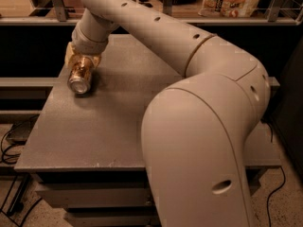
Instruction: Place orange can upright
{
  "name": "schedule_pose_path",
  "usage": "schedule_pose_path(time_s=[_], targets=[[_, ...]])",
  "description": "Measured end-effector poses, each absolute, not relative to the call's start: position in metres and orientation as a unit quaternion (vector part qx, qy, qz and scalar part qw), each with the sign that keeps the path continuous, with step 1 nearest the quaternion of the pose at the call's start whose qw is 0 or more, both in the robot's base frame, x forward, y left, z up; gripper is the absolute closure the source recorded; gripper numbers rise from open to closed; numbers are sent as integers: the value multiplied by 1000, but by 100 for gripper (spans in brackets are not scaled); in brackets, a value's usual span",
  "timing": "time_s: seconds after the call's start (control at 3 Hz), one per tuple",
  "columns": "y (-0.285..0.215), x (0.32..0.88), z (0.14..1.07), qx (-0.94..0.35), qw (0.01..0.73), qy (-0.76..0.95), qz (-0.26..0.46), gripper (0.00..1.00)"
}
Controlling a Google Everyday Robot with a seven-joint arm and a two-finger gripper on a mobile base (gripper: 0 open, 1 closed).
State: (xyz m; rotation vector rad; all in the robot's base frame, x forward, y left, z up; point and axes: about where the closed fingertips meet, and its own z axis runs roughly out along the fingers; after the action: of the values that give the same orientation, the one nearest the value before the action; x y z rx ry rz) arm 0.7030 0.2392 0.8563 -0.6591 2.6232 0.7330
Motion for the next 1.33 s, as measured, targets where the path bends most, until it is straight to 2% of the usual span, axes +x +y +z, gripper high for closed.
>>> schedule_pose_path(time_s=[0.33,0.67,1.33], targets=[[238,702,862,-231,174,922,256,85],[232,701,878,-234,202,907,286,100],[199,712,915,-255,317,825,392,100]])
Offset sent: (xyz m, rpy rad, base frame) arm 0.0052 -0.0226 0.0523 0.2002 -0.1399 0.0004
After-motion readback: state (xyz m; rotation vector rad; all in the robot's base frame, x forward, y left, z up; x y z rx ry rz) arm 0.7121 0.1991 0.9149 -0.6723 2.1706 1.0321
